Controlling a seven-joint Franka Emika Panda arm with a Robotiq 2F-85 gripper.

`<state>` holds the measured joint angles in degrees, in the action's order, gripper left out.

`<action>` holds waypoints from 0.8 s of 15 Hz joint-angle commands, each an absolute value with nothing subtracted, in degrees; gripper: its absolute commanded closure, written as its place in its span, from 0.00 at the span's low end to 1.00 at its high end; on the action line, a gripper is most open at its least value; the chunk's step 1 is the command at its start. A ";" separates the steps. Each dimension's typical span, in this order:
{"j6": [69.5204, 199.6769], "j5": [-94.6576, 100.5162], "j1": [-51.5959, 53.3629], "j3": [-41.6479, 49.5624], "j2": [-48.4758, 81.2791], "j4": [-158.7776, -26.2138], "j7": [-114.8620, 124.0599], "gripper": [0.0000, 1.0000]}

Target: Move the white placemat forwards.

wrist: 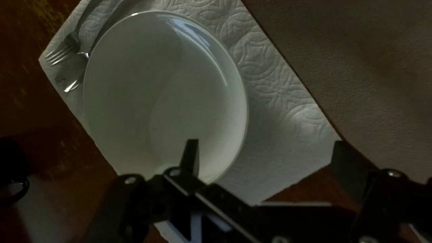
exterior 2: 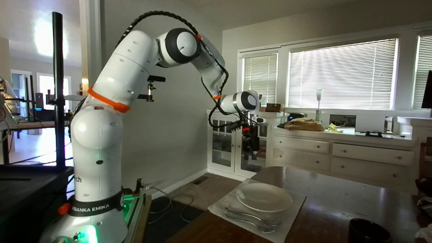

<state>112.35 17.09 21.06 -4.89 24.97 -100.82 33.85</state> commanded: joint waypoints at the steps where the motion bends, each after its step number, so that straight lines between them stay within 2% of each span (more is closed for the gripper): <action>1: 113.59 8.69 16.41 -6.79 17.19 -104.18 25.55 0.00; 6: 113.34 -2.21 11.90 -6.32 9.24 -107.76 23.47 0.00; 12: 114.19 -7.74 9.27 -4.96 0.45 -116.67 36.50 0.00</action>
